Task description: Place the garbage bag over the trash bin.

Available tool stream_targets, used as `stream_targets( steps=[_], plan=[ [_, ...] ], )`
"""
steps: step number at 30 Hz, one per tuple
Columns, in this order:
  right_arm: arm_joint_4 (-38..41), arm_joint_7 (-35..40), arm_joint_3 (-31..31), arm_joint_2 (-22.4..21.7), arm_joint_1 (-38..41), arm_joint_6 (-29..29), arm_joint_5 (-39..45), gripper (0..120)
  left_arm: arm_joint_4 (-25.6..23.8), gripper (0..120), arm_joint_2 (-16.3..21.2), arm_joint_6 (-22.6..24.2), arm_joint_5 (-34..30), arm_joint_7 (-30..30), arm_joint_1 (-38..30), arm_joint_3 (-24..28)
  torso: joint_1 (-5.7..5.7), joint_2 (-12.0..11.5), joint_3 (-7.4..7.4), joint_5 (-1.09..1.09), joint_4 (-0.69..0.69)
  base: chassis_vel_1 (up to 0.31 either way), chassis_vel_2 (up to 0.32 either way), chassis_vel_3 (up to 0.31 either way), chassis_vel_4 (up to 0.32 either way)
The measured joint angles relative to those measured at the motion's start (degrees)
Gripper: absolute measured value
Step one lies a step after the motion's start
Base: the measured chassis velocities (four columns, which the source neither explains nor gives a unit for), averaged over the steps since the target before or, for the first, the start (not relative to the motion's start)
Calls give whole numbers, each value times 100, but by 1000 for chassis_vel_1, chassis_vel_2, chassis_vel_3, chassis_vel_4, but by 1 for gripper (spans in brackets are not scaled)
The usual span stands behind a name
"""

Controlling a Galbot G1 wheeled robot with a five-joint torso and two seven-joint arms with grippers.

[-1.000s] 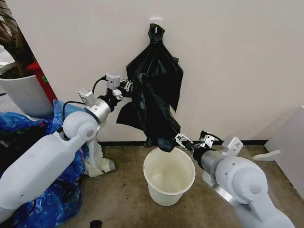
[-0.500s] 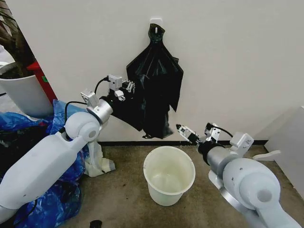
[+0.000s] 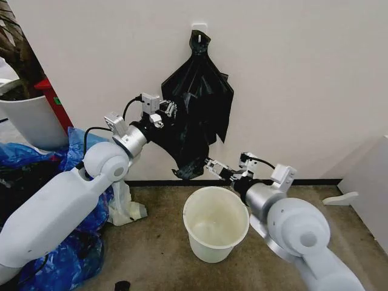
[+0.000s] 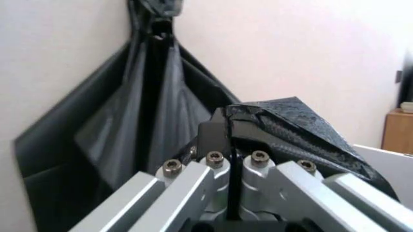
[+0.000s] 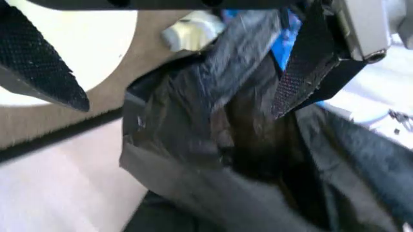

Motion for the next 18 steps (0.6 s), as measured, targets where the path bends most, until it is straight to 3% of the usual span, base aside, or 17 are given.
stream_targets(
  steps=[8, 18],
  plan=[
    [80, 1114, -4, 167, 45, 675, 931, 100, 35, 0, -193, 10, 36, -86, -175, 273, 0, 0, 0, 0, -1, 0, 0, 0, 0],
    [108, 1384, 69, 345, 54, 1026, 1388, 100, 36, 0, -261, 20, 54, -119, -258, 436, 0, 0, 0, 0, -1, 0, 0, 0, 0]
  ],
)
